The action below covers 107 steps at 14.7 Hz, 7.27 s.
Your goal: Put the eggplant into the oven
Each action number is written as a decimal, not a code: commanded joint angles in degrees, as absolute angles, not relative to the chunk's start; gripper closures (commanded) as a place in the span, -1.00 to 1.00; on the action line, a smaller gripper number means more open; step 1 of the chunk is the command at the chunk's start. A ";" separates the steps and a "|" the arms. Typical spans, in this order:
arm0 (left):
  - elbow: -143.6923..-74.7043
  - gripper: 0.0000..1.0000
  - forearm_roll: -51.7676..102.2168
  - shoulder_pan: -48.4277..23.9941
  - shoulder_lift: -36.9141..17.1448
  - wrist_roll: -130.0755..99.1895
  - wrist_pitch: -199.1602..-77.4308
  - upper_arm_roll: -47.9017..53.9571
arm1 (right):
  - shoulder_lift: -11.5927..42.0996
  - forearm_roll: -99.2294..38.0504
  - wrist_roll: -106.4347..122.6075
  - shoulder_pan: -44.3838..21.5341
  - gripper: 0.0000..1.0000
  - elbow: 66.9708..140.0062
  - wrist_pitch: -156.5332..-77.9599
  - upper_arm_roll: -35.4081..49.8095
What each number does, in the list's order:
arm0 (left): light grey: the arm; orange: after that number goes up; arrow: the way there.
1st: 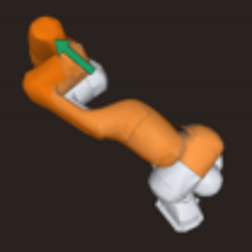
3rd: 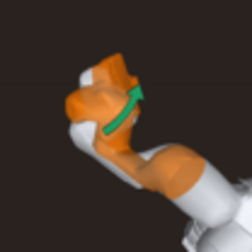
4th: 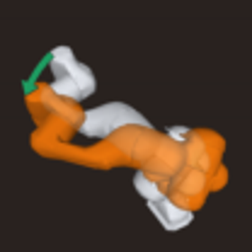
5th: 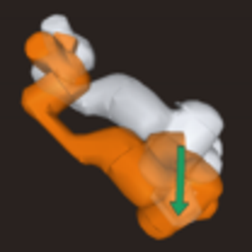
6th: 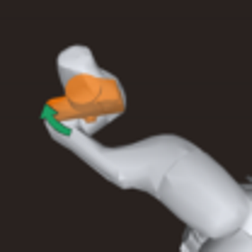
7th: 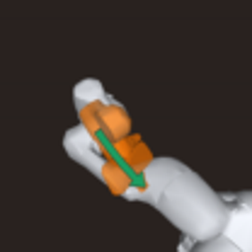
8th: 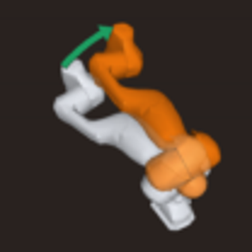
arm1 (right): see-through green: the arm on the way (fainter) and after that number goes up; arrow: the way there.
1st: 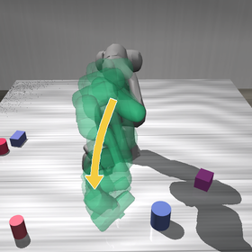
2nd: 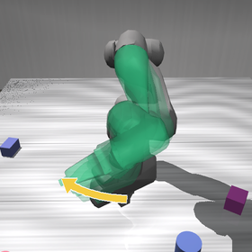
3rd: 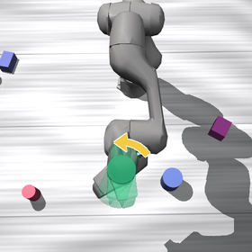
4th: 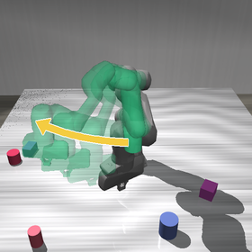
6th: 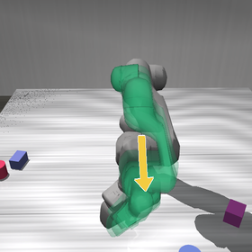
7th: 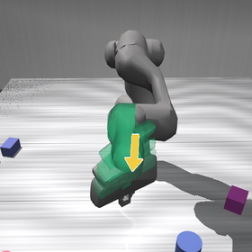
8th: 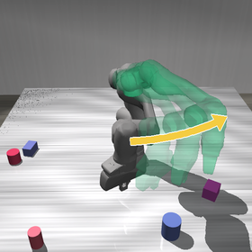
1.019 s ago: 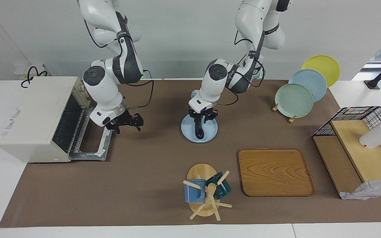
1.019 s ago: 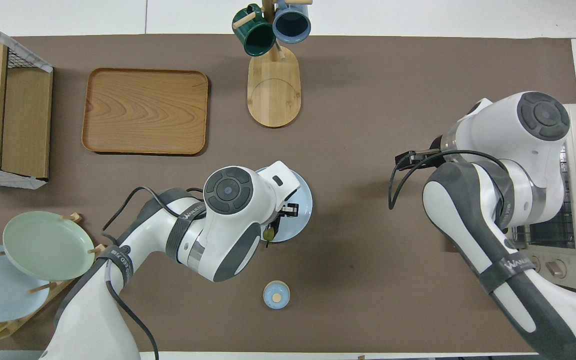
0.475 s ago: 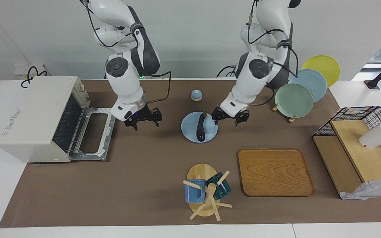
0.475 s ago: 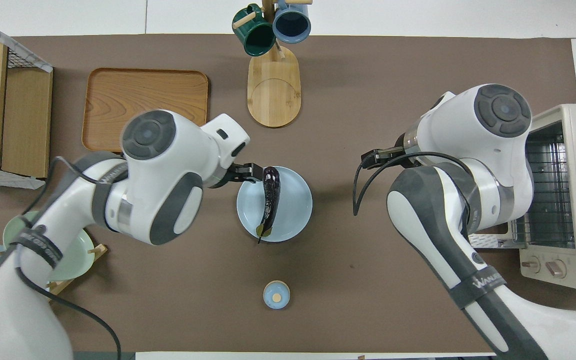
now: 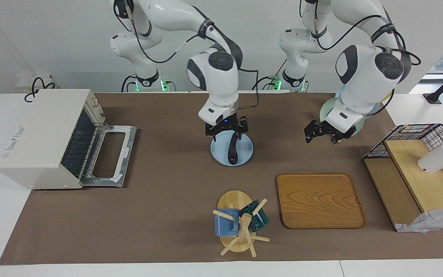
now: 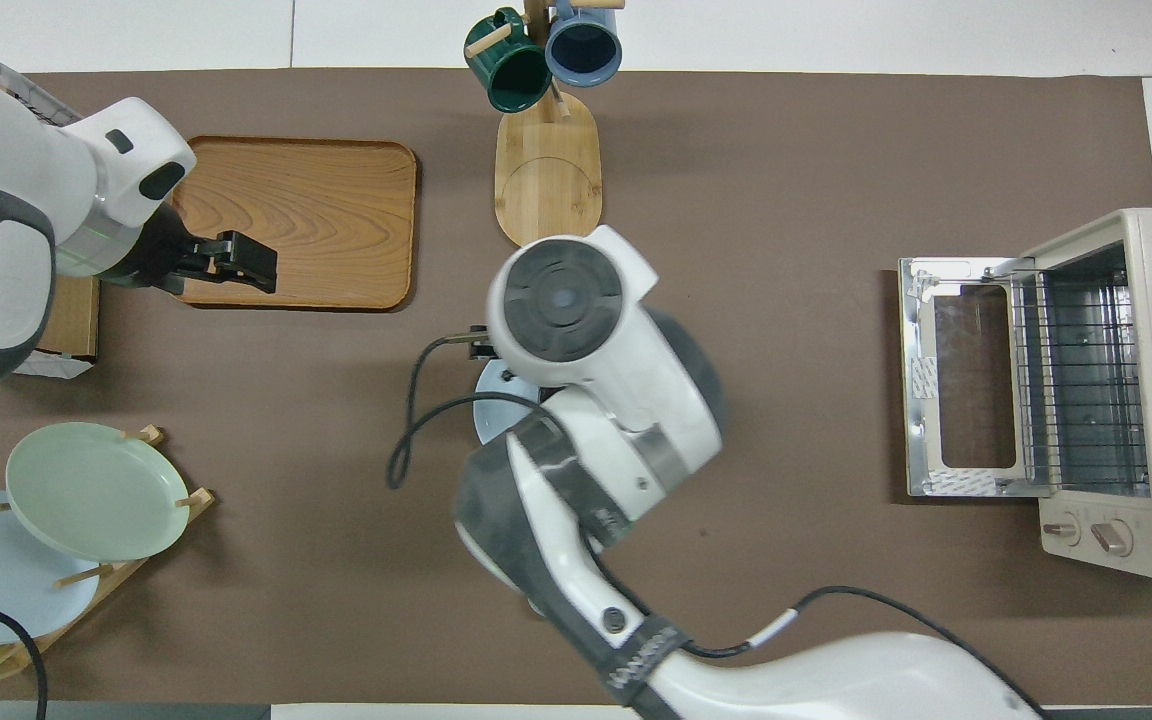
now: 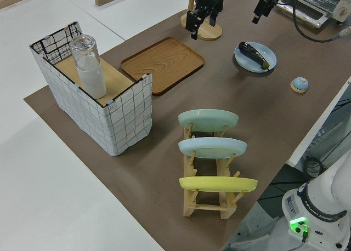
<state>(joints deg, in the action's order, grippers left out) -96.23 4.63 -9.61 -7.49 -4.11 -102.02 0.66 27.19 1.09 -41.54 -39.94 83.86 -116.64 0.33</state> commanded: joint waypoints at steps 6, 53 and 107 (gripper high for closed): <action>-96.15 -1.00 1.68 -7.21 2.10 -4.13 -91.51 0.62 | 36.56 3.34 -47.20 -44.38 -0.53 81.82 -125.15 0.09; -90.26 -1.00 0.44 1.58 0.26 -1.50 -84.72 5.89 | -5.02 8.79 15.73 0.71 -0.58 130.88 -126.93 -0.26; -90.18 -1.00 -1.67 1.58 0.35 -1.76 -84.81 6.06 | -1.05 2.91 19.16 3.43 -1.00 98.62 -93.60 -0.70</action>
<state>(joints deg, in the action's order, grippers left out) -90.19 -0.27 1.22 -0.12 -1.80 -85.31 5.68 -1.72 6.36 18.60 3.17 103.01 -96.36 -0.95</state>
